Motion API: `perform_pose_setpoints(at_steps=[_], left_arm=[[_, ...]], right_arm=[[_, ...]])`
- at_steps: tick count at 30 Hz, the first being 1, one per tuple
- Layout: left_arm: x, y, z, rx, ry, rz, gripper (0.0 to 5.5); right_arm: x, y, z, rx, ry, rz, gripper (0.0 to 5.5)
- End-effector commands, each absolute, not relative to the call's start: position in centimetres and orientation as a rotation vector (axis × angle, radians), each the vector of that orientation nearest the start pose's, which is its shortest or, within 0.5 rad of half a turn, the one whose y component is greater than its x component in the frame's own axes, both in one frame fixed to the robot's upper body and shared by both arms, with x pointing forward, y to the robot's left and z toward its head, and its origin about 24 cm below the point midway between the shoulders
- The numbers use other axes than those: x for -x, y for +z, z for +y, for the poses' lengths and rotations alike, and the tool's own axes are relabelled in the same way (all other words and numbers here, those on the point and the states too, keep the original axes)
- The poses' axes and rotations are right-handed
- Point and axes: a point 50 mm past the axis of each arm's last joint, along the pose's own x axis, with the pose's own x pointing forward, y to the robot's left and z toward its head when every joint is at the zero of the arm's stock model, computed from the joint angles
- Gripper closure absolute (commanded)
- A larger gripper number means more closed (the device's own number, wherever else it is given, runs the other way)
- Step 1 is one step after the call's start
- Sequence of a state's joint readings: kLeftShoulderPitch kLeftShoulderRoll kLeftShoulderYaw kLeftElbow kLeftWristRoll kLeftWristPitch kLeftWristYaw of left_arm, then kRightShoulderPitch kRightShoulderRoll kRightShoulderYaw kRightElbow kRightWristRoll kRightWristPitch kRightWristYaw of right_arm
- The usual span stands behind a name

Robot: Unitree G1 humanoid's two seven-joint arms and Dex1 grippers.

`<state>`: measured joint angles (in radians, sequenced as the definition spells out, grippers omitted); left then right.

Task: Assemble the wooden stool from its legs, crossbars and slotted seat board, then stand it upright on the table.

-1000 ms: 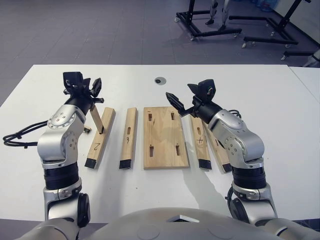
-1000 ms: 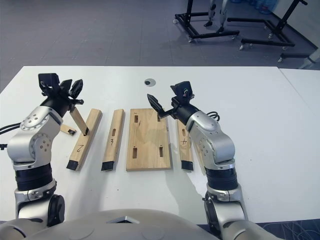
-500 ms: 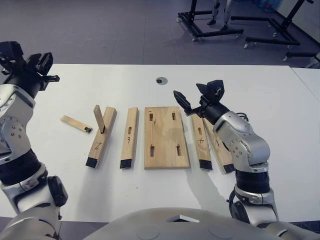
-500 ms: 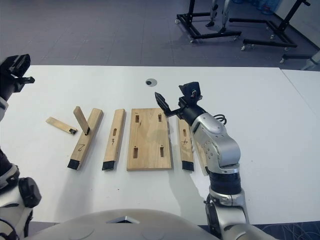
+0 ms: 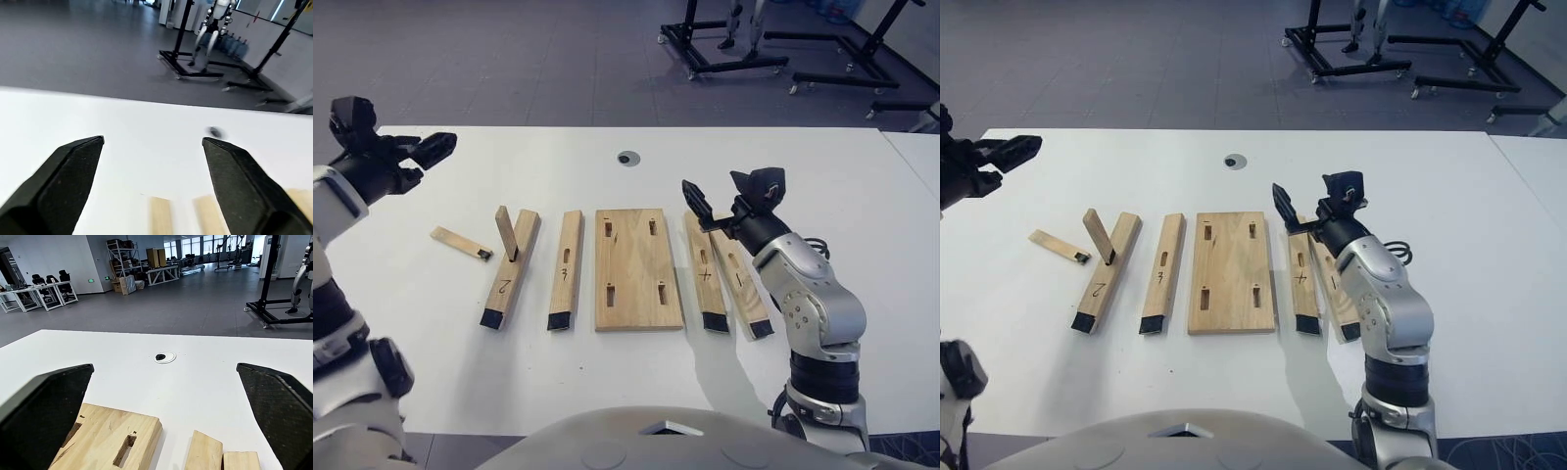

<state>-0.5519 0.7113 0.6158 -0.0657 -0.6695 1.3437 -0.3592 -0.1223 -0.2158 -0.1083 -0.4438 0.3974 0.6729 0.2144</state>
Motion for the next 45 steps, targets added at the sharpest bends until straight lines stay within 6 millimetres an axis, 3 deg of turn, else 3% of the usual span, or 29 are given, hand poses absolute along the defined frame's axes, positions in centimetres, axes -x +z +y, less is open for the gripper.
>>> perform_pose_setpoints(at_steps=[1,7,9,11,14,16,24,30,36,42,45], left_arm=[[-27.5,22.1,33.4,0.510,-0.195,0.342,1.39],[-25.2,23.2,35.3,0.479,-0.480,0.567,1.39],[-23.0,21.9,36.1,0.383,-0.597,0.722,1.39],[-20.1,19.2,36.6,0.259,-0.730,0.984,1.39],[-17.6,17.0,34.6,0.211,-0.897,1.210,1.39],[-17.1,15.3,33.3,0.191,-0.912,1.265,1.39],[-18.2,12.9,27.6,0.193,-0.772,1.173,1.39],[-19.3,12.5,26.6,0.014,-0.598,1.095,1.39],[-20.0,12.1,23.5,-0.142,-0.532,1.028,1.39],[-20.4,10.9,23.2,-0.214,-0.327,0.973,1.39],[-20.2,10.4,22.8,-0.208,-0.306,0.967,1.39]], right_arm=[[-25.6,11.9,-16.5,-0.142,0.338,0.088,0.10],[-25.5,11.7,-16.8,-0.141,0.330,0.090,0.10],[-25.4,11.6,-16.9,-0.141,0.327,0.092,0.10],[-25.3,11.4,-16.8,-0.138,0.327,0.097,0.10],[-25.2,11.3,-16.9,-0.138,0.324,0.102,0.10],[-25.2,11.2,-16.8,-0.140,0.324,0.106,0.10],[-25.3,11.2,-15.7,-0.149,0.353,0.112,0.10],[-25.2,11.0,-15.6,-0.157,0.345,0.113,0.10],[-25.2,11.0,-15.6,-0.159,0.342,0.112,0.10],[-25.3,11.0,-15.4,-0.159,0.355,0.116,0.10],[-25.3,11.0,-15.3,-0.160,0.359,0.118,0.10]])
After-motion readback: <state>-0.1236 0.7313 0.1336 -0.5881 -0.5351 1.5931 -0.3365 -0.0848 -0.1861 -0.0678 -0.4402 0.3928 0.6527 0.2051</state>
